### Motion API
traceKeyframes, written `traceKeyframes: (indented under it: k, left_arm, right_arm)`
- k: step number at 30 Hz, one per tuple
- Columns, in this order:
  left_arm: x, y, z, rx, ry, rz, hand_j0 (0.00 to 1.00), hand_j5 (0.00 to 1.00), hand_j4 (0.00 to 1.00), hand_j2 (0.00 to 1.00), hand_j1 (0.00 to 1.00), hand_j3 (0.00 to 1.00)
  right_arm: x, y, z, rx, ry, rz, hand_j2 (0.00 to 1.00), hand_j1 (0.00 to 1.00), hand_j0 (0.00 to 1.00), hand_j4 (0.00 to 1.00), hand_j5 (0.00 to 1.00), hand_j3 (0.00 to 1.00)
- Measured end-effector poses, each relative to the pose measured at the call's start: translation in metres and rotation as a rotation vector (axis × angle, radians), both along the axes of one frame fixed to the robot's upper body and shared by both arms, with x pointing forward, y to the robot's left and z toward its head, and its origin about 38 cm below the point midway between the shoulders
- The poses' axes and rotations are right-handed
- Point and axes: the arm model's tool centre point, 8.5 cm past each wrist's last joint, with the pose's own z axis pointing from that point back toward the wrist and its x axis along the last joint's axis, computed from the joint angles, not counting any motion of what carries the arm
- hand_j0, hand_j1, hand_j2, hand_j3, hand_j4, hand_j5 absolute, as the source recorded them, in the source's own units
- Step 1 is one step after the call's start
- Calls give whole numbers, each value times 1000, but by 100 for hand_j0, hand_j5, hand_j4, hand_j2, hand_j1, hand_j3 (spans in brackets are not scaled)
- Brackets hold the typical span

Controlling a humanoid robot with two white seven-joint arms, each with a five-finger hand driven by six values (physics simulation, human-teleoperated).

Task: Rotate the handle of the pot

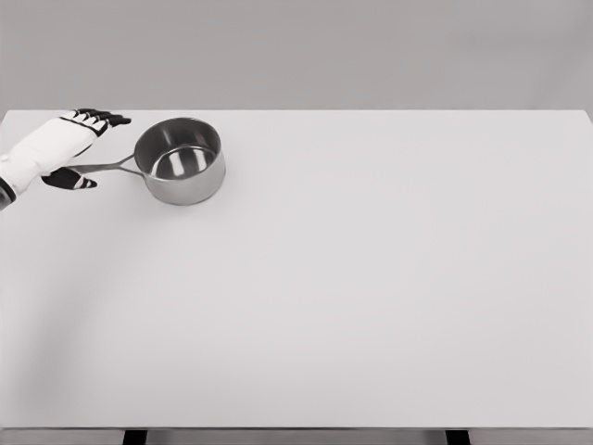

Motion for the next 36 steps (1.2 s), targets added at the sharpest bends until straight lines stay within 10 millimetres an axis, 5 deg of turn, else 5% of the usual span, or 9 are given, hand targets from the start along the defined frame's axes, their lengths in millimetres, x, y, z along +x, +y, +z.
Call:
traceKeyframes:
  k: [36]
  left_arm:
    - [16, 6, -1, -52, 10, 56, 100, 100, 100, 100, 100, 100]
  right_arm:
    - [0, 0, 0, 0, 0, 0, 100, 100, 100, 100, 100, 100]
